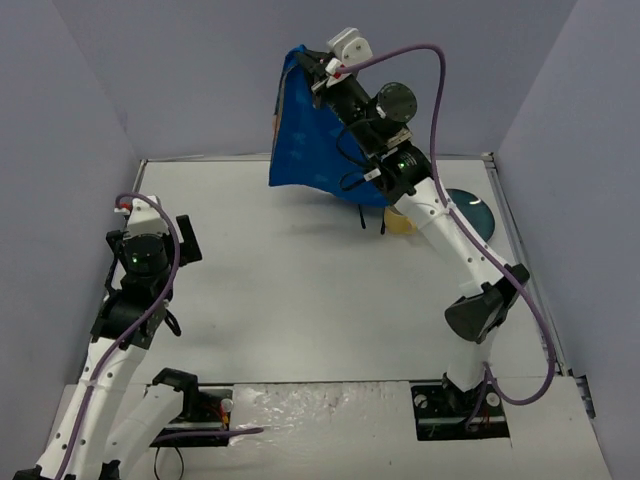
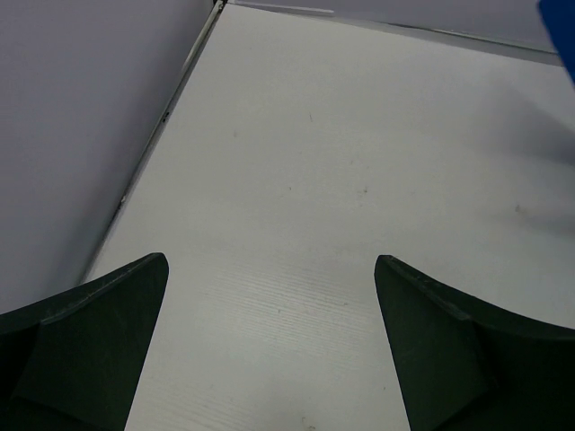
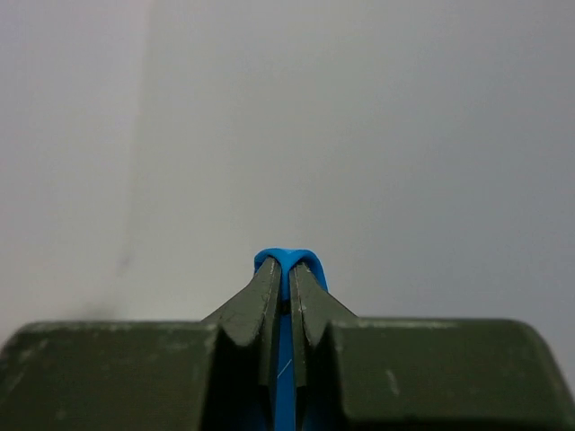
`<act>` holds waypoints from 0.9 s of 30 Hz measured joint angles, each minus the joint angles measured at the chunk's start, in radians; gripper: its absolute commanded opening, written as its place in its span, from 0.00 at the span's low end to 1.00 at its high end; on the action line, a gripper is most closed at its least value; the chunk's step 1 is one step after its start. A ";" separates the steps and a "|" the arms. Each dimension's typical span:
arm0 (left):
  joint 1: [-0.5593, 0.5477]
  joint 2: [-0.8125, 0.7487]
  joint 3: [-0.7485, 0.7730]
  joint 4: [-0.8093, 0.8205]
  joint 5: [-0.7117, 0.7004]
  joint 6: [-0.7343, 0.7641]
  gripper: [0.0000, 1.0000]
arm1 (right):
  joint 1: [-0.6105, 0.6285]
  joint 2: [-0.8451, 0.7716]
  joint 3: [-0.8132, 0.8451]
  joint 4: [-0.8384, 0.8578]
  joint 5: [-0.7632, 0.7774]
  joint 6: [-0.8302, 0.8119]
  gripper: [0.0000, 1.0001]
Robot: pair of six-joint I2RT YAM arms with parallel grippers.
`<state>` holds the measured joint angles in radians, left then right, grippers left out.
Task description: Set the dinner table for one person
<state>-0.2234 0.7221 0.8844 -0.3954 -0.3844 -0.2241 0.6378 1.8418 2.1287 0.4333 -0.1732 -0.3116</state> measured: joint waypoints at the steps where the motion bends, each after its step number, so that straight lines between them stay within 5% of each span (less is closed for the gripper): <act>1: 0.000 -0.011 -0.001 0.000 -0.001 -0.008 0.97 | 0.021 -0.027 -0.022 0.003 -0.032 0.007 0.00; 11: 0.000 -0.098 -0.032 -0.045 0.021 -0.117 0.97 | 0.044 -0.345 -0.405 0.104 -0.207 0.209 0.00; 22: 0.000 -0.093 -0.184 -0.136 0.040 -0.376 0.97 | 0.049 -0.503 -1.204 0.086 0.041 0.361 0.00; 27: 0.000 -0.081 -0.207 -0.206 0.044 -0.491 0.97 | 0.049 -0.539 -1.409 0.024 0.114 0.452 0.00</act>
<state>-0.2234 0.6416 0.6776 -0.6013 -0.3404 -0.7154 0.6872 1.3025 0.7194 0.4574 -0.0594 0.1408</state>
